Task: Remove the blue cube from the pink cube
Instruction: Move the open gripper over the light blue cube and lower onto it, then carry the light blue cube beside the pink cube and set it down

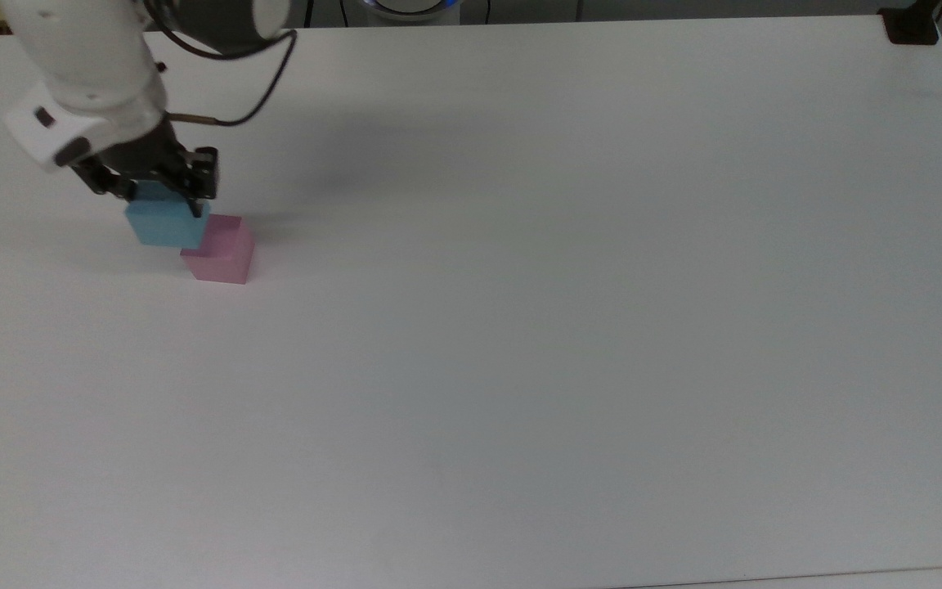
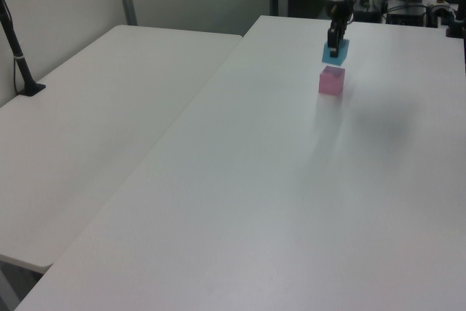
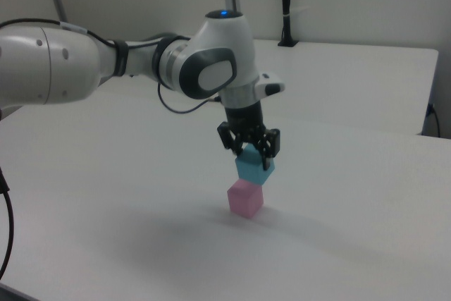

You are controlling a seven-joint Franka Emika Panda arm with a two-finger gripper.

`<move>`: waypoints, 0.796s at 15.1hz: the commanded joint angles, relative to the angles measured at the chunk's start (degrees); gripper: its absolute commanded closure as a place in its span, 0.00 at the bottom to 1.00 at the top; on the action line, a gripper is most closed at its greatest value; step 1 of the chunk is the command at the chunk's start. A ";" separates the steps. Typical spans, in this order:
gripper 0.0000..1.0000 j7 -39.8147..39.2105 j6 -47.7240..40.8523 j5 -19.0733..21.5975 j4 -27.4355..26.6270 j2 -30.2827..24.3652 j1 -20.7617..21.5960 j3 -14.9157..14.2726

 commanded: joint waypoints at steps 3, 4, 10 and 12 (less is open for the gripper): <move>0.83 -6.49 -0.23 10.03 14.15 10.80 -2.77 -3.80; 0.83 -7.36 1.79 10.65 15.21 12.74 -3.38 -3.71; 0.81 -7.90 11.98 12.15 23.31 24.70 -5.23 -3.27; 0.81 -7.72 14.72 12.15 23.31 26.20 -5.23 -3.09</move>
